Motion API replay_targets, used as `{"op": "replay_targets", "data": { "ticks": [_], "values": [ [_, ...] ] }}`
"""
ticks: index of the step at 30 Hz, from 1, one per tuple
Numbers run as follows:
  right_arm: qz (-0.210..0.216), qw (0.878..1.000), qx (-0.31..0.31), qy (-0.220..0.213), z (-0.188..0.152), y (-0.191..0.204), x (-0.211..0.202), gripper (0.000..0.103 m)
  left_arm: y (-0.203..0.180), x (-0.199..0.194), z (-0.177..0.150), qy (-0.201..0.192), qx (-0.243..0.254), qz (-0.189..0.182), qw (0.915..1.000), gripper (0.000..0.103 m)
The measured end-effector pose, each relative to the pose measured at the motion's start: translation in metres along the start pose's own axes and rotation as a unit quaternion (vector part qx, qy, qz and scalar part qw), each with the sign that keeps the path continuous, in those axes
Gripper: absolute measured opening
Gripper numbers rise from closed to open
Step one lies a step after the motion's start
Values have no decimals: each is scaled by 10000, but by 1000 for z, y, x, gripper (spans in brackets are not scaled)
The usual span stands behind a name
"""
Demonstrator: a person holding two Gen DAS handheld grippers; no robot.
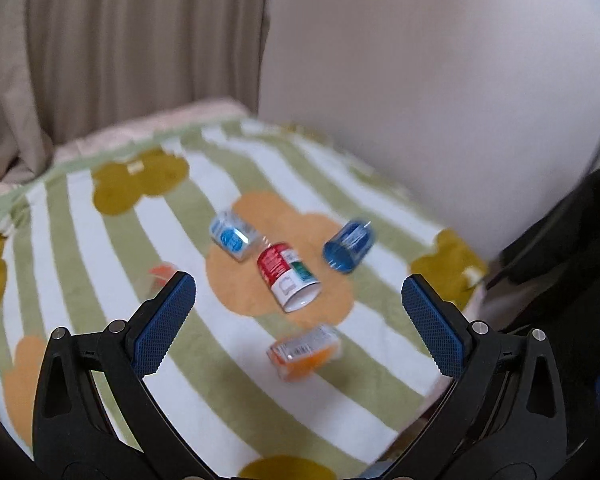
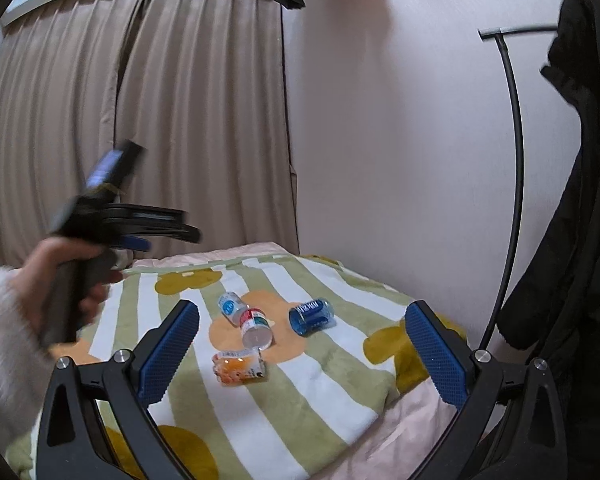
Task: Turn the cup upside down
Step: 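Move the left tool down to the red-labeled bottle and close on it, then lift the red-labeled bottle with the left tool and tilt it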
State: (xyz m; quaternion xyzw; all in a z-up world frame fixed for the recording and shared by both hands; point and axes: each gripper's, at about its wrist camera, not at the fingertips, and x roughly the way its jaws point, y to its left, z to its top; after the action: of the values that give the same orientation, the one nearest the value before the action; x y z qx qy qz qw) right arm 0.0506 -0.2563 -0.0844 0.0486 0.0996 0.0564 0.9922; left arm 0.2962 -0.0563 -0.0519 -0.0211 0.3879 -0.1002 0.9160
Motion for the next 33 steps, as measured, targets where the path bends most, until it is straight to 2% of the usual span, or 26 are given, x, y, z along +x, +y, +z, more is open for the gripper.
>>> {"op": "replay_targets", "data": {
  "ticks": [3, 8, 13, 15, 18, 21, 22, 29, 33],
  "values": [
    [2, 9999, 84, 131, -13, -12, 16, 103, 6, 76, 18, 769, -131, 180, 9968, 103],
    [94, 9990, 166, 398, -37, -28, 46, 103, 16, 177, 22, 1606, -260, 479, 9855, 103],
    [236, 9977, 135, 621, -58, -34, 69, 103, 22, 239, 24, 2001, -374, 611, 9771, 103],
    [276, 9967, 143, 745, -67, -36, 78, 103, 27, 255, 26, 2111, -557, 526, 9745, 102],
    [338, 9956, 232, 846, -75, -40, 85, 103, 31, 271, 24, 2334, -794, 343, 9685, 97],
    [374, 9947, 272, 917, -80, -42, 90, 103, 36, 284, 21, 2550, -896, 247, 9625, 79],
    [387, 9944, 285, 938, -81, -42, 91, 103, 37, 286, 19, 2597, -926, 227, 9610, 70],
    [447, 9940, 311, 951, -81, -40, 92, 103, 43, 281, 16, 2578, -1034, 113, 9606, 68],
    [474, 9948, 302, 849, -73, -38, 84, 103, 43, 251, 19, 2441, -949, 12, 9651, 67]
  ]
}}
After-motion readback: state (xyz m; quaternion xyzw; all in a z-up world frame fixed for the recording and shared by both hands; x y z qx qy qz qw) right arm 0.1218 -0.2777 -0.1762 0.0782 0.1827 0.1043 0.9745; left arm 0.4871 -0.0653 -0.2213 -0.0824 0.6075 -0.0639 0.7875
